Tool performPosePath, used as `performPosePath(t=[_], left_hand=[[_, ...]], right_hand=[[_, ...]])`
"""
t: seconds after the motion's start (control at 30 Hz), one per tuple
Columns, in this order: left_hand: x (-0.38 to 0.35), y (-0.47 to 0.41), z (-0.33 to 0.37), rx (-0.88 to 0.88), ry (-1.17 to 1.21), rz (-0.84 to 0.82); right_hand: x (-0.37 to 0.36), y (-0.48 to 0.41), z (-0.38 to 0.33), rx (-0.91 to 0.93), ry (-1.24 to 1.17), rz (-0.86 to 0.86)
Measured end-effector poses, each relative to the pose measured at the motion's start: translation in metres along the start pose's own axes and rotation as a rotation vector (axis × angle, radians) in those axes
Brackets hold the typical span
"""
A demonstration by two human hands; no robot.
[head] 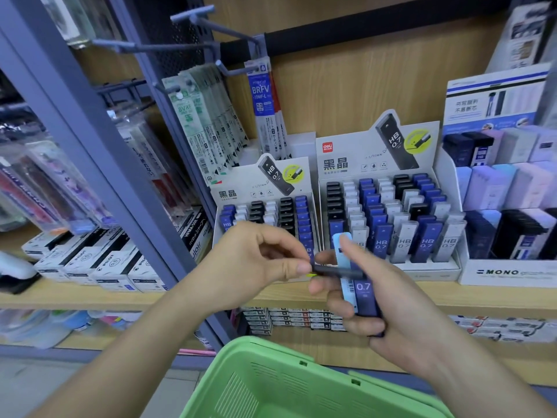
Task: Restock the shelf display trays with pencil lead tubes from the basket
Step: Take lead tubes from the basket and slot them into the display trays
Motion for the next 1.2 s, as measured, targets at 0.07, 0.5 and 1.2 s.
performPosePath(t=[0.07, 0.5, 1.2], left_hand=[[-0.001, -0.001, 0.000, 0.053, 0.091, 0.019], [-0.001, 0.006, 0.007, 0.044, 0.056, -0.048], [0.047, -0.037, -0.064, 0.241, -1.417, 0.201]], right_hand=[[-0.001, 0.002, -0.004, 0.004, -0.050, -0.031], [0.000, 0.000, 0.009, 0.076, 0.414, -0.024], [0.004, -0.004, 0.010, -0.034, 0.063, -0.026]])
Point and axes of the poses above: each hand's wrist, its own y-axis away from the middle knuckle, its own x-axis out of the back of the hand, z = x × y, the point moved 3 cm from there along -y, towards the middle knuckle, and after that the axes turned 15 degrees about -y, right-handed, at the moved point
